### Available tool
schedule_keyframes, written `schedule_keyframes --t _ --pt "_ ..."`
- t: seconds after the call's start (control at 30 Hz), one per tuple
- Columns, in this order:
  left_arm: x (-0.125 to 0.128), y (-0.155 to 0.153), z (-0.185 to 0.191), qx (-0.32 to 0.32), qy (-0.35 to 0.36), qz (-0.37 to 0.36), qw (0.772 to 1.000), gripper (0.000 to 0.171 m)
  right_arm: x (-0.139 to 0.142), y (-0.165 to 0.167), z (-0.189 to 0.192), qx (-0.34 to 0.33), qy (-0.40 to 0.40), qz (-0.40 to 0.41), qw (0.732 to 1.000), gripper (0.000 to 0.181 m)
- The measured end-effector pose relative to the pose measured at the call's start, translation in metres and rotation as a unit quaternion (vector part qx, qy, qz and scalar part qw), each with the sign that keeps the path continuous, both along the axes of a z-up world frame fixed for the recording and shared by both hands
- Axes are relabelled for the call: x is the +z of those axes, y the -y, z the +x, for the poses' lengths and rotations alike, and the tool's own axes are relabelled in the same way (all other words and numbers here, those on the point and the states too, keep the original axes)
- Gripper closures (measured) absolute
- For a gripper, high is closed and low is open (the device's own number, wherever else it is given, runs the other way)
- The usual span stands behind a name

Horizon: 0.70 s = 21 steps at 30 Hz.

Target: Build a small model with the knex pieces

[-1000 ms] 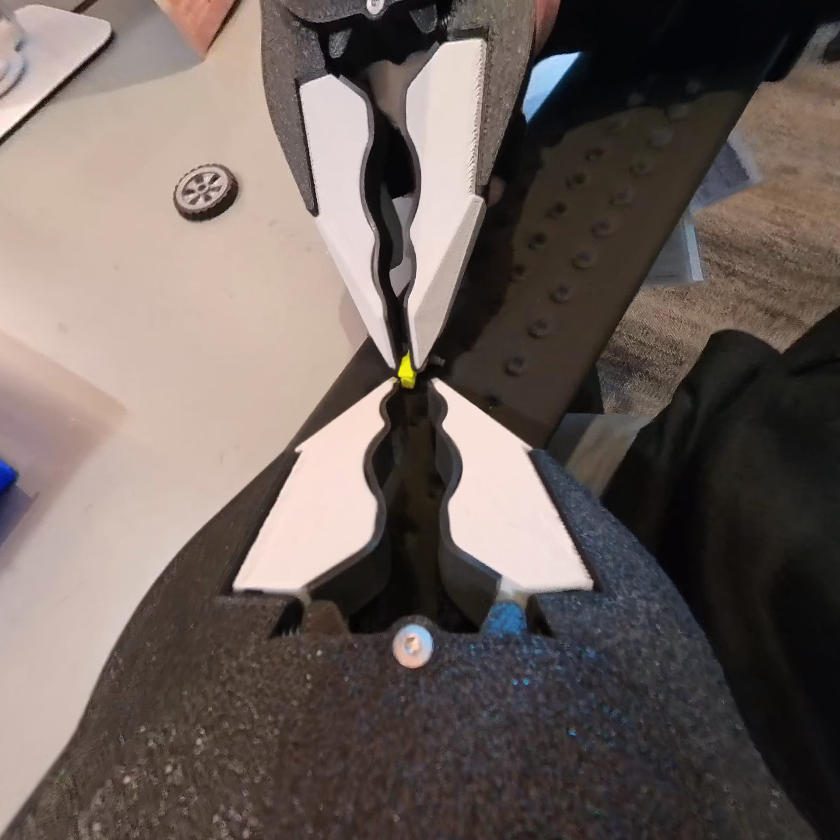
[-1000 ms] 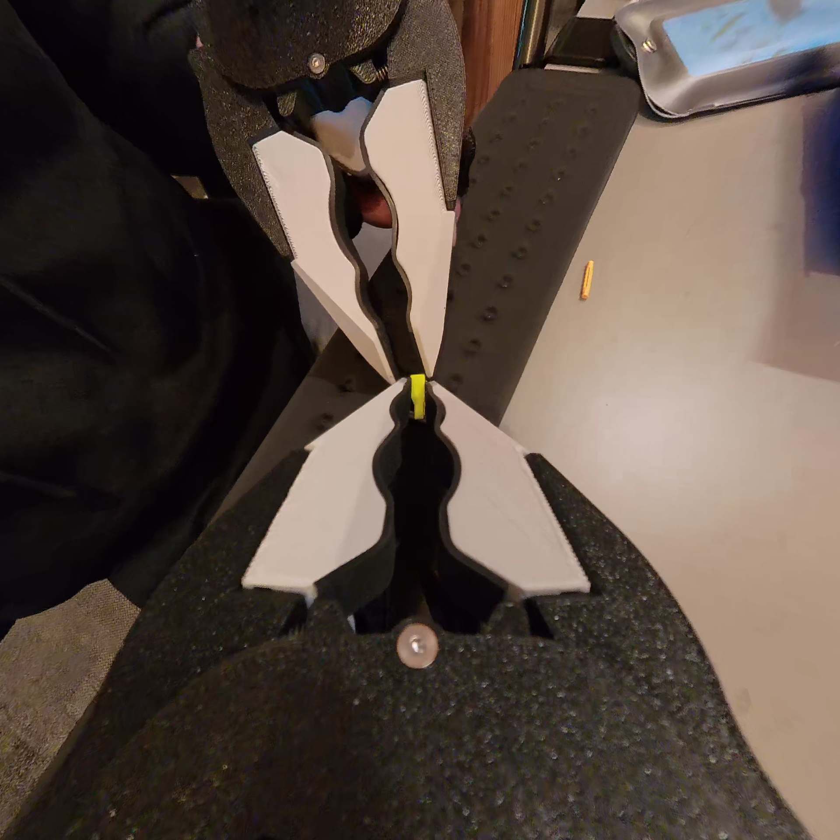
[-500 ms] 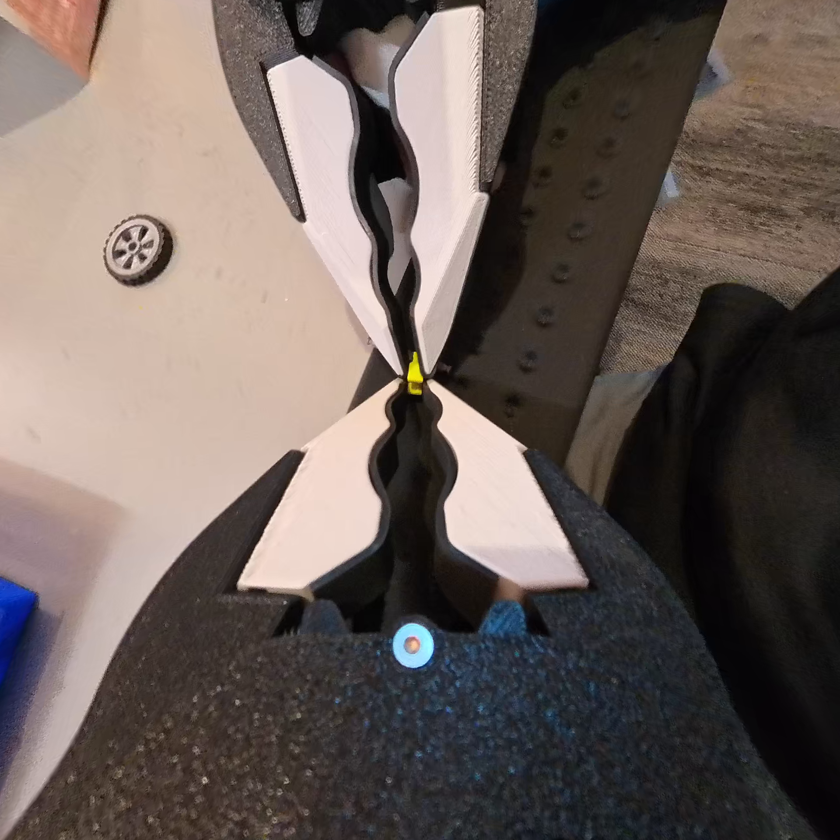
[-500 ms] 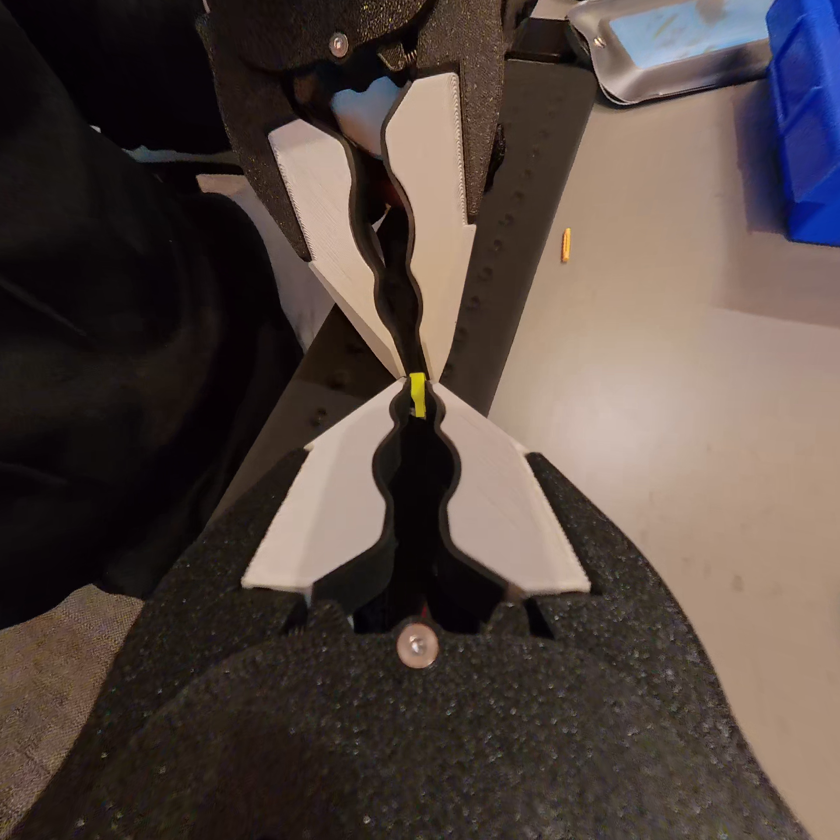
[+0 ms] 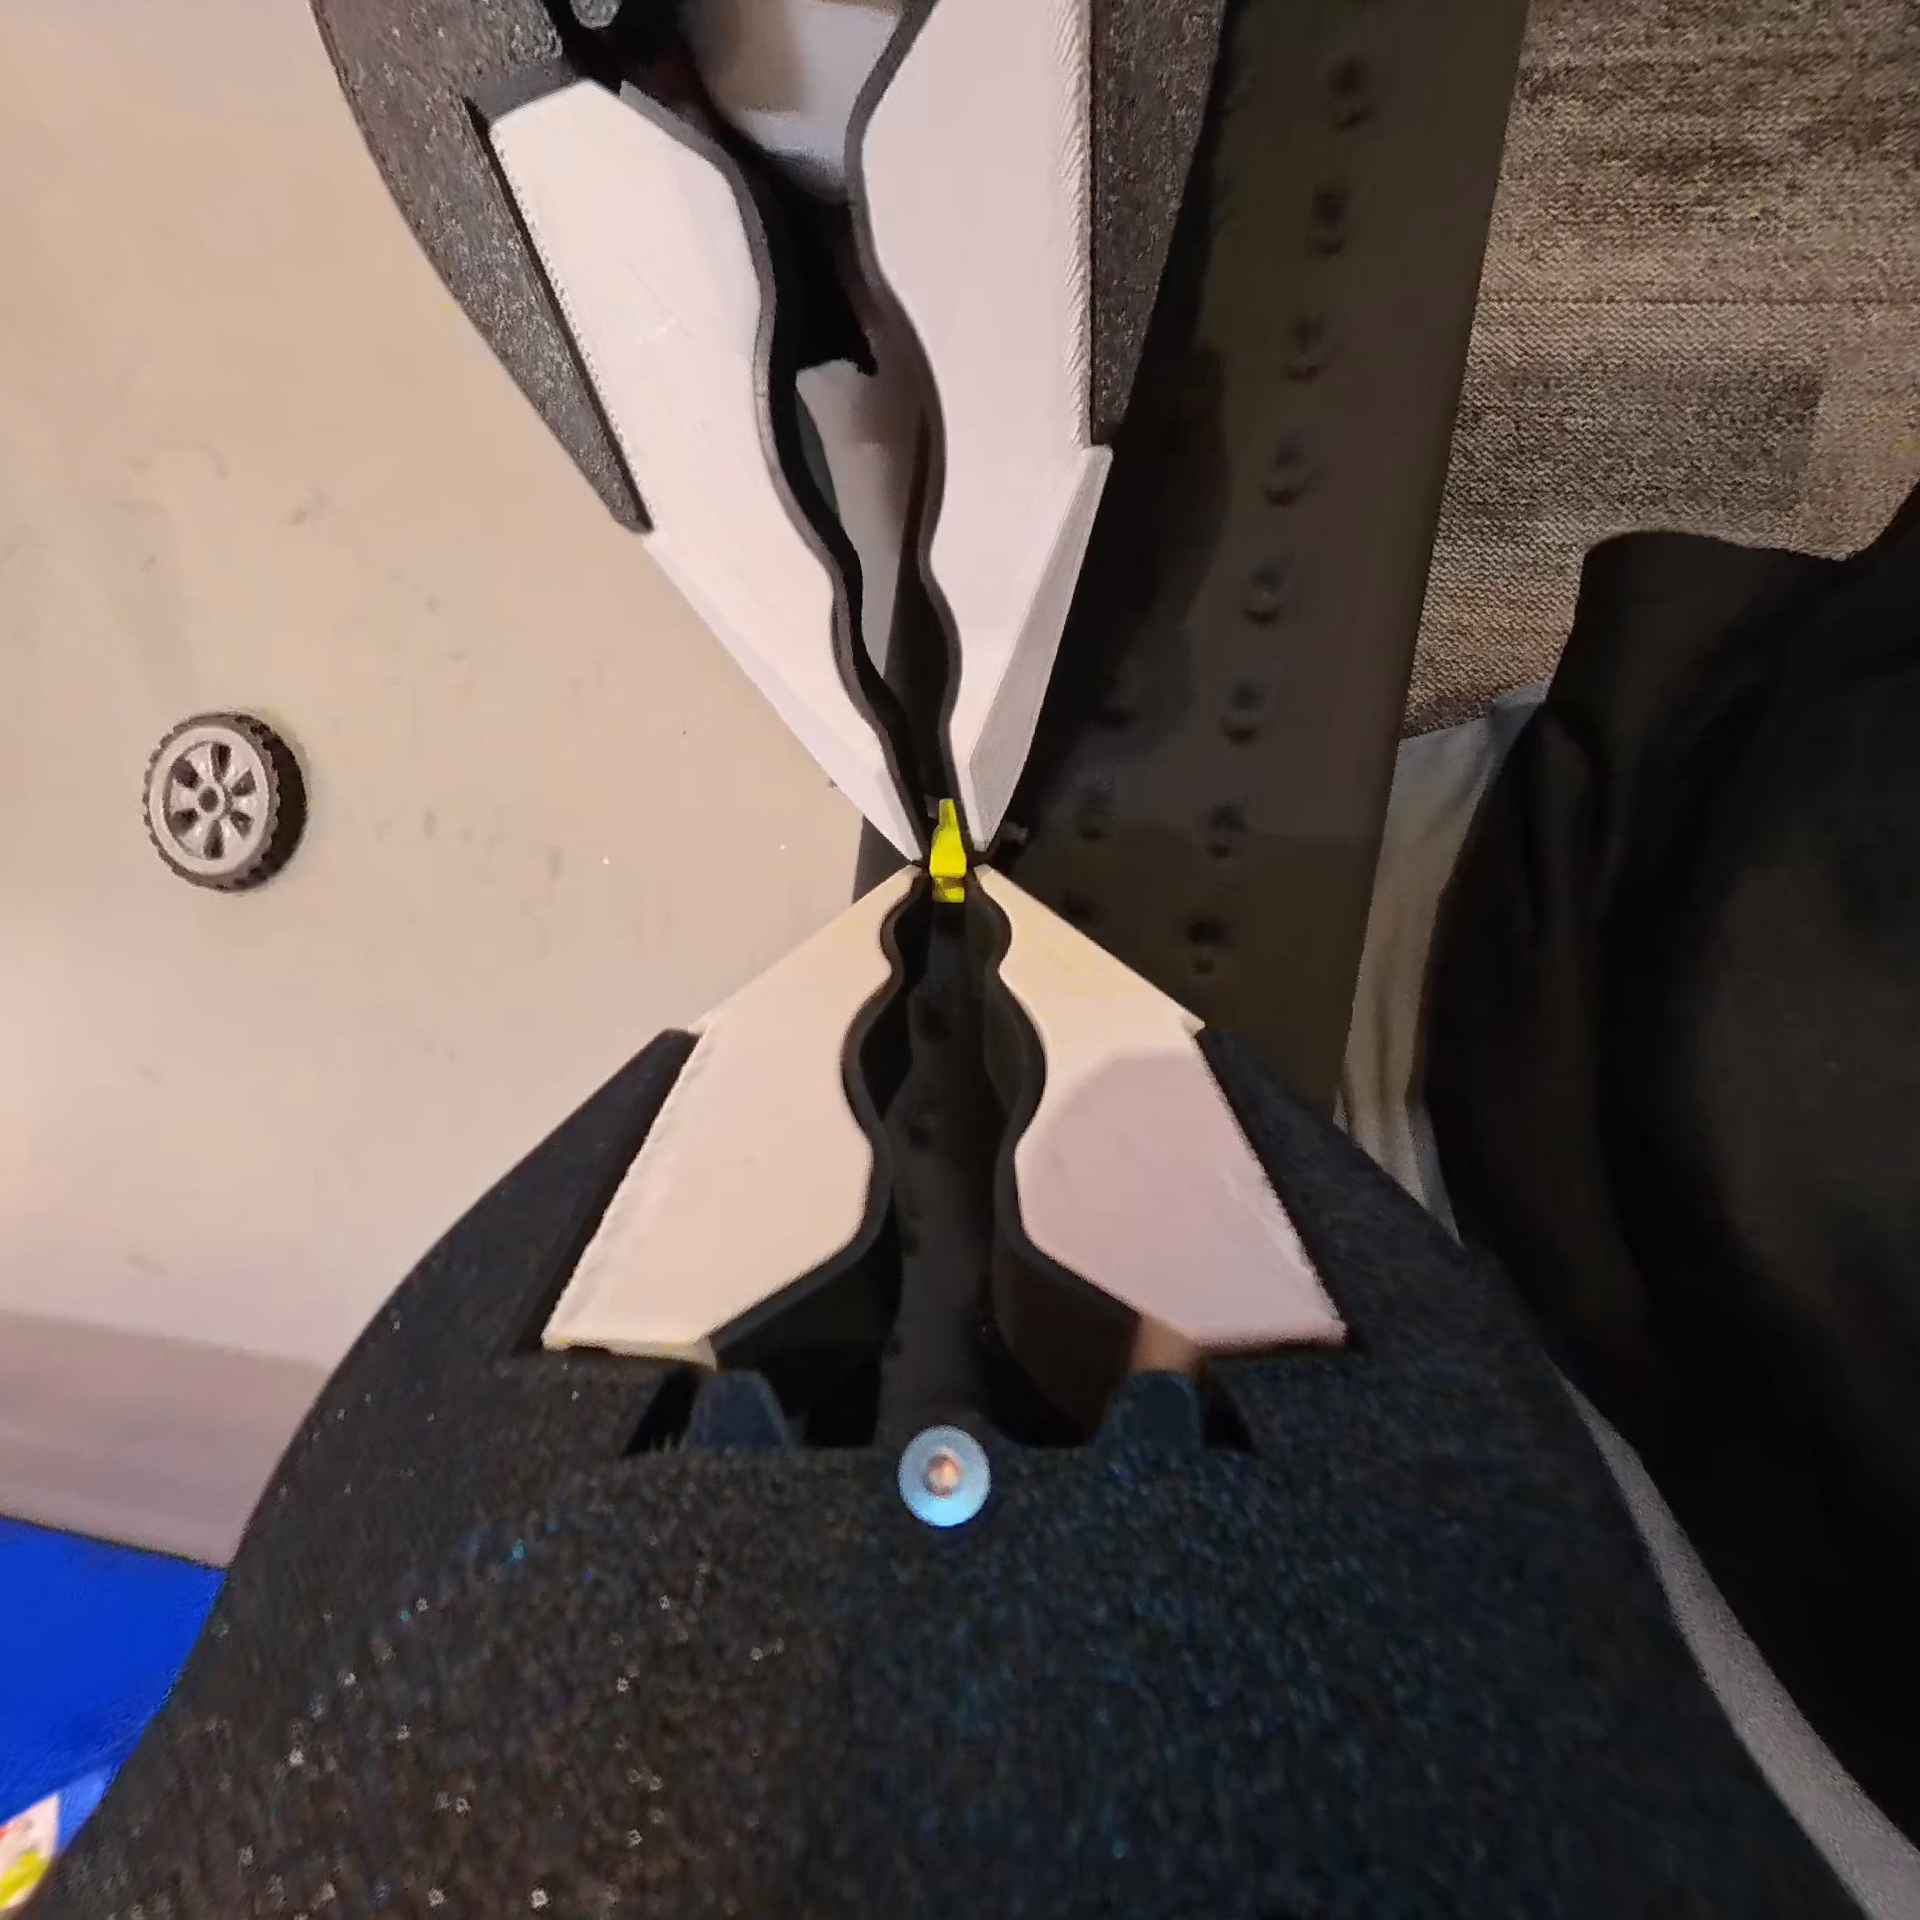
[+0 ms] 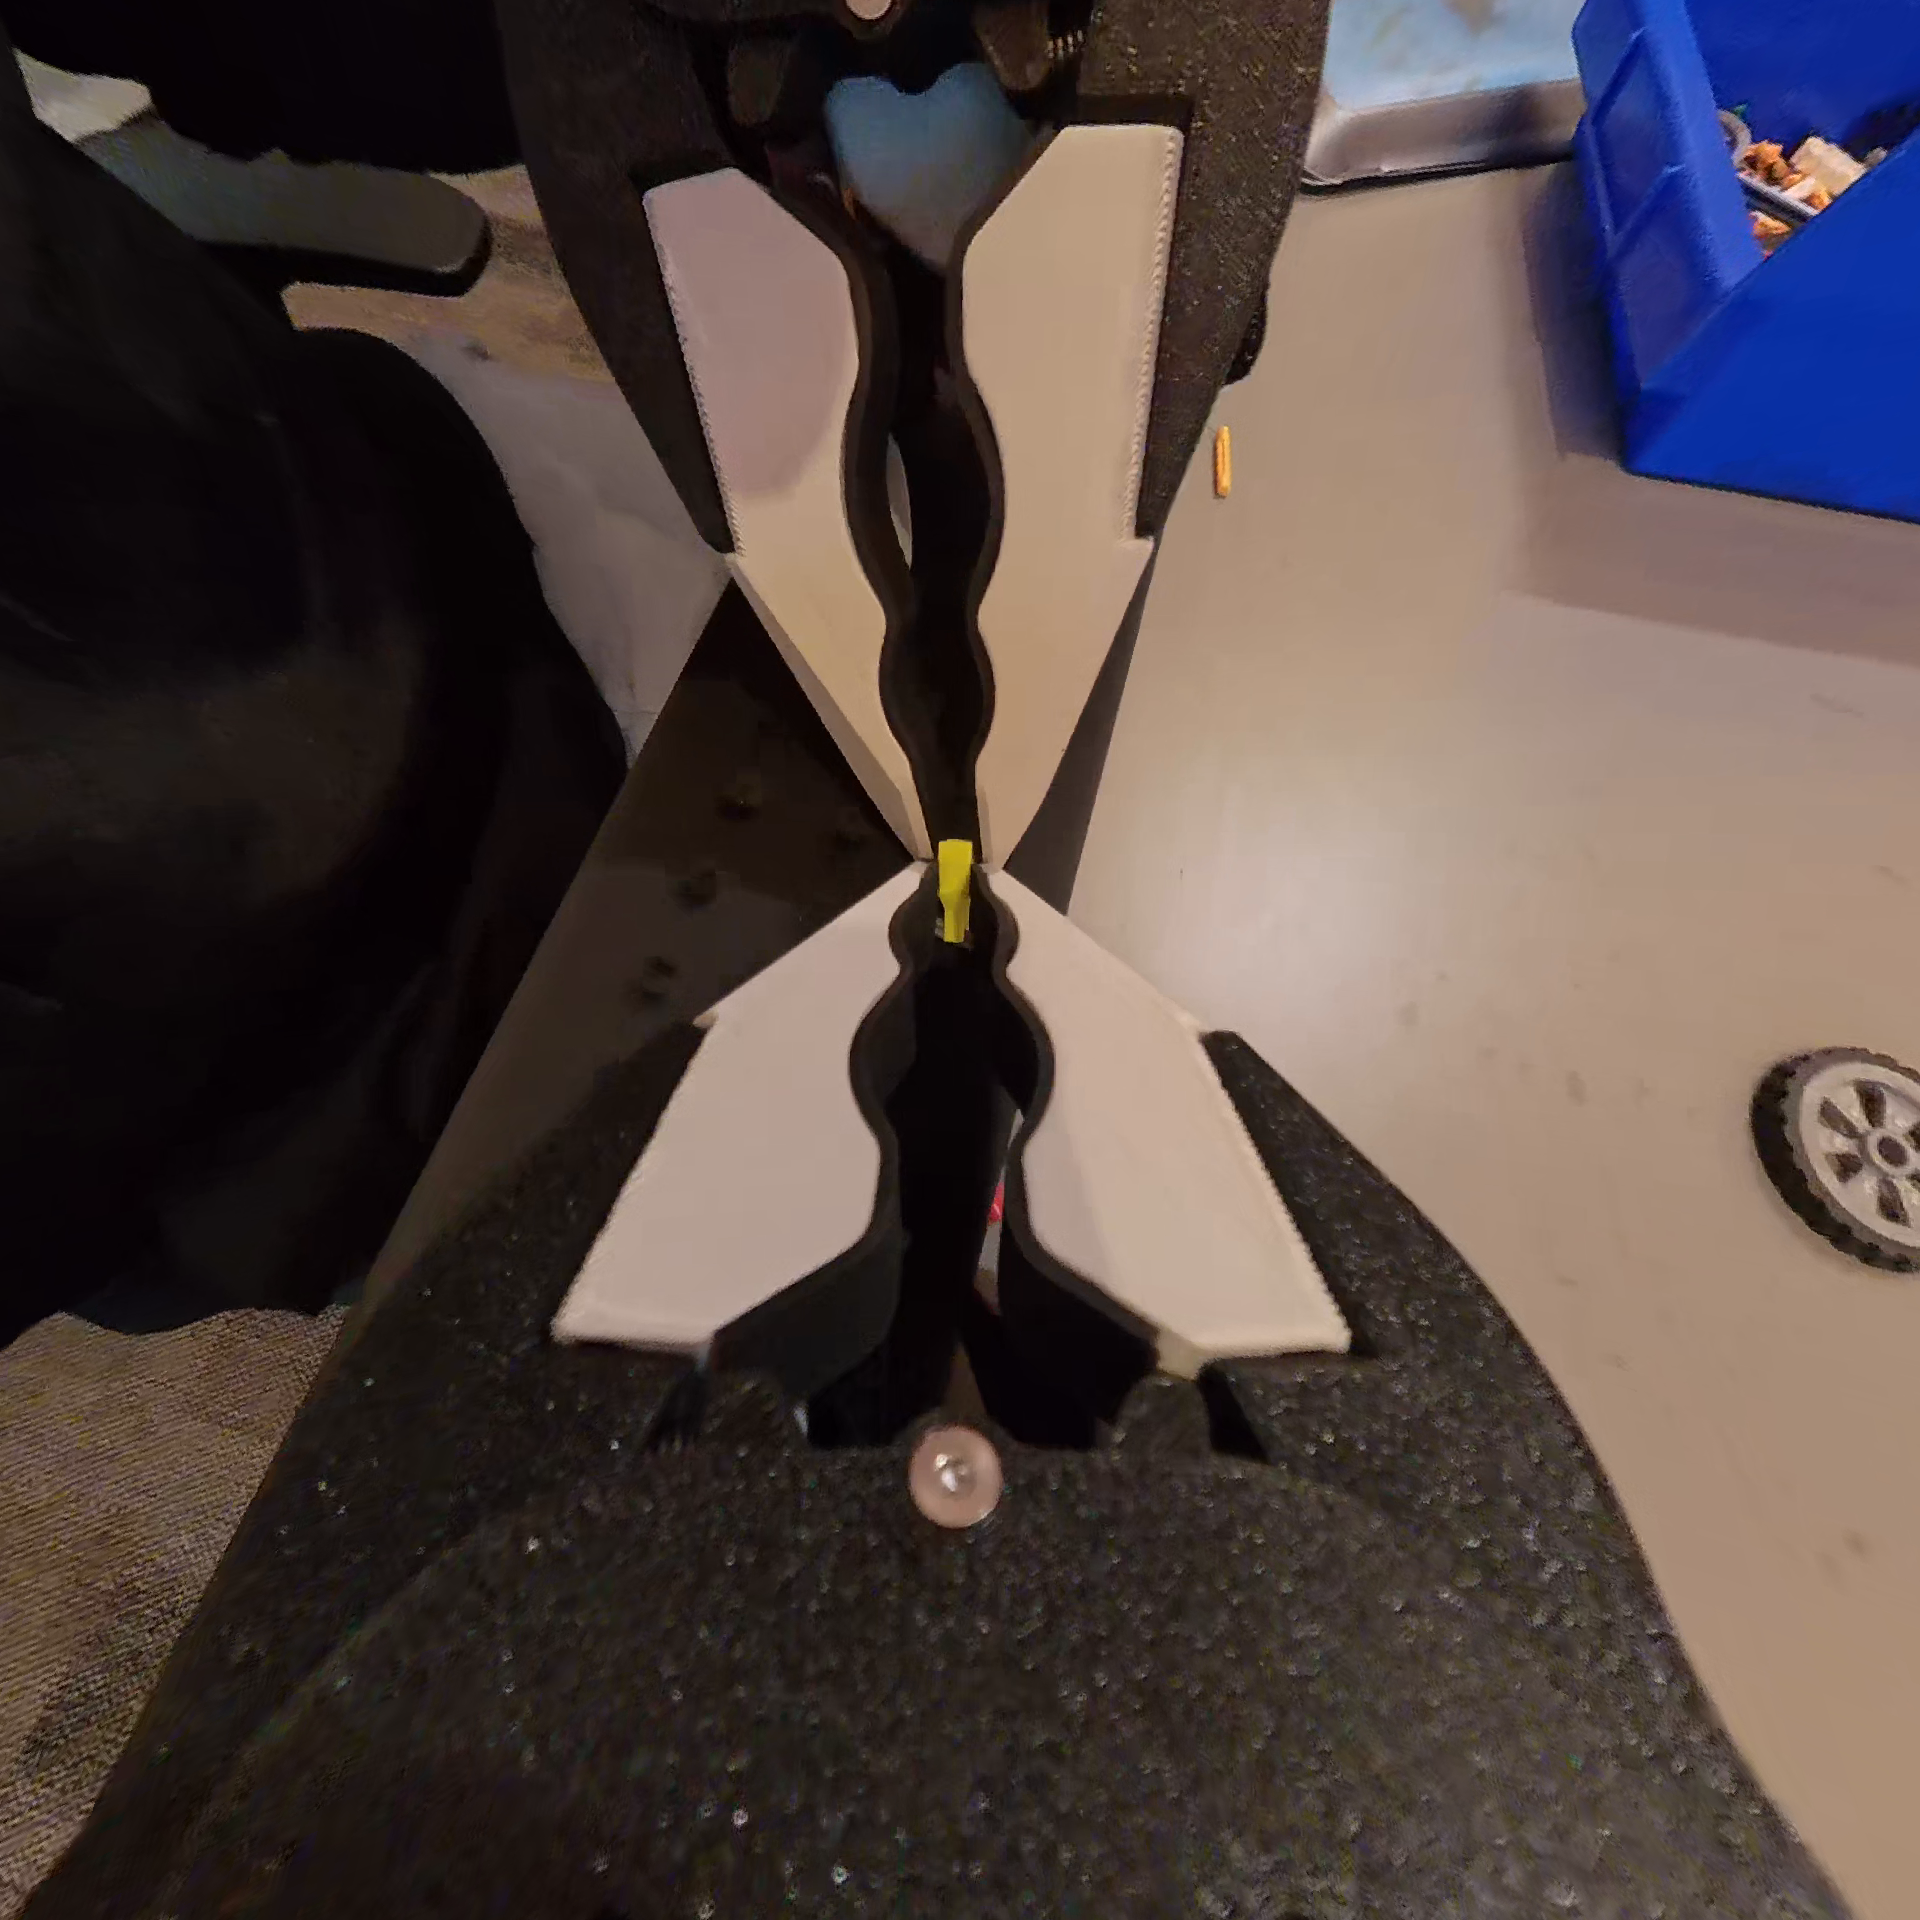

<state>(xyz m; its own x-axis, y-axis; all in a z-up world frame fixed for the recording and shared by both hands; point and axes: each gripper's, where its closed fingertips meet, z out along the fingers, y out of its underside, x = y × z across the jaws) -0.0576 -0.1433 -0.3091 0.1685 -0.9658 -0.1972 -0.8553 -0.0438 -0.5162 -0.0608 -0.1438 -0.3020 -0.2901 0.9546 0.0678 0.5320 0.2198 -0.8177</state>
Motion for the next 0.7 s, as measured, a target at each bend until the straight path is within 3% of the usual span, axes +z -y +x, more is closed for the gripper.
schedule_keyframes --t 0.23,0.33,0.7 --pt "0.002 0.0 0.007 -0.025 -0.015 0.003 1.0 0.168 -0.001 -0.003 0.01 -0.02 0.001 0.048 0.999 0.175" --pt "0.002 0.003 0.008 -0.028 -0.01 -0.004 1.0 0.168 0.002 -0.006 0.016 -0.038 0.008 0.054 0.998 0.154" --pt "0.004 0.007 0.011 -0.053 -0.047 0.0 0.997 0.168 -0.006 0.006 0.018 -0.041 0.053 0.061 0.996 0.162"
